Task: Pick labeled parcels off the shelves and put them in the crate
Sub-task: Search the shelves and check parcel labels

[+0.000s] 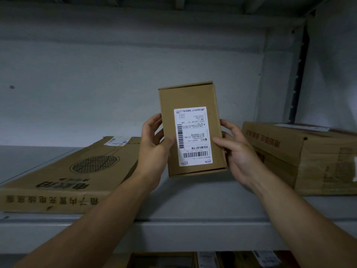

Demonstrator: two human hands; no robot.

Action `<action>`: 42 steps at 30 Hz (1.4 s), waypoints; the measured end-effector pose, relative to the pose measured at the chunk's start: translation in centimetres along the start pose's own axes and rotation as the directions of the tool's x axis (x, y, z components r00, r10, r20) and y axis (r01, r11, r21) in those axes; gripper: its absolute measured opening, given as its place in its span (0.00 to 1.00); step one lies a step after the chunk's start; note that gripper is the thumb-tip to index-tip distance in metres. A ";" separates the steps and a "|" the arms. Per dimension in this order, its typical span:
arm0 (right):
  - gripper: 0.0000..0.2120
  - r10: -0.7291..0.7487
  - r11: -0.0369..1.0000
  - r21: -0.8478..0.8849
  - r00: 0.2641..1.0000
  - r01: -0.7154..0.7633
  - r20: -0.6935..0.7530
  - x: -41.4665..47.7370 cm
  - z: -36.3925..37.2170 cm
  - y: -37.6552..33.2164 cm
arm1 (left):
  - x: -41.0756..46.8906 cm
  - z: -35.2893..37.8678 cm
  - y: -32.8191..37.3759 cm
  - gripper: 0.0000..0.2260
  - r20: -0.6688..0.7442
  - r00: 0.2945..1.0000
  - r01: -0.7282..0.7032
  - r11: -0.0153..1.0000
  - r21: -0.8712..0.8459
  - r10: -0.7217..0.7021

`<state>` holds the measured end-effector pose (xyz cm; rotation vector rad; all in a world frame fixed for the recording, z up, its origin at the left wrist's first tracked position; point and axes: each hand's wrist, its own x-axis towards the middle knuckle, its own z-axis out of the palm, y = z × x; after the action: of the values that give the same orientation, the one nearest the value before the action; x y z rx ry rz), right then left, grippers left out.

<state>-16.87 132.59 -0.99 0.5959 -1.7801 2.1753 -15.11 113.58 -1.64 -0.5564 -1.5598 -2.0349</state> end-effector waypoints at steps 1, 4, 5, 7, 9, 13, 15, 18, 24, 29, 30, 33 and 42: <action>0.22 -0.005 1.000 0.005 1.000 0.005 0.004 0.1 0.0 0.1 | 0.0 0.0 0.0 0.24 -0.002 1.000 -0.006 1.000 -0.005 0.006; 0.21 -0.010 1.000 0.010 1.000 0.010 0.011 0.1 -0.1 0.2 | -0.1 0.0 0.2 0.24 -0.008 1.000 -0.019 1.000 0.001 0.019; 0.21 -0.011 1.000 0.009 1.000 0.011 0.013 0.1 -0.1 0.2 | 0.0 0.0 0.2 0.24 -0.011 1.000 -0.021 1.000 0.007 0.021; 0.20 -0.006 1.000 -0.005 1.000 0.006 0.009 0.1 -0.1 0.3 | -0.1 0.0 0.1 0.24 -0.016 1.000 -0.016 0.999 0.028 0.016; 0.20 0.009 0.999 -0.035 1.000 -0.009 -0.003 0.1 -0.1 0.6 | -0.1 0.1 0.1 0.24 -0.031 0.999 0.021 0.998 0.057 -0.019; 0.17 0.079 0.989 -0.124 0.997 -0.079 -0.004 -0.1 0.2 1.2 | -0.2 0.2 -0.2 0.18 -0.069 0.976 0.214 0.966 0.146 -0.206; 0.13 0.155 0.967 -0.209 0.987 -0.144 0.036 -0.3 0.4 1.6 | -0.3 0.3 -0.2 0.16 -0.076 0.946 0.324 0.926 0.196 -0.315; 0.12 0.261 0.915 -0.337 0.962 -0.222 0.074 -0.3 0.7 2.3 | 0.1 0.1 -0.6 0.17 -0.090 0.898 0.438 0.856 0.276 -0.431; 0.15 0.282 0.862 -0.456 0.957 -0.223 0.065 -0.2 0.9 2.8 | 0.7 -0.3 -1.0 0.10 -0.133 0.847 0.527 0.782 0.333 -0.514; 0.12 0.272 0.845 -0.484 0.962 -0.227 0.024 -0.1 1.0 3.1 | 1.0 -0.4 -1.2 0.18 -0.150 0.828 0.553 0.744 0.376 -0.540; 0.12 0.270 0.845 -0.486 0.962 -0.224 0.027 0.0 1.0 3.1 | 1.0 -0.3 -1.2 0.19 -0.152 0.824 0.560 0.742 0.368 -0.546; 0.13 0.267 0.845 -0.492 0.962 -0.209 0.051 -0.1 1.1 3.3 | 1.2 -0.4 -1.2 0.18 -0.178 0.801 0.595 0.727 0.344 -0.572; 0.12 0.245 0.768 -0.620 0.968 -0.157 0.059 -0.6 1.5 3.4 | 1.2 -1.3 -0.6 0.07 -0.240 0.769 0.638 0.691 0.341 -0.592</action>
<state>-17.69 130.44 -3.93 0.4061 -2.5563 1.5223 -16.45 112.26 -1.75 0.2988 -2.2313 -2.0218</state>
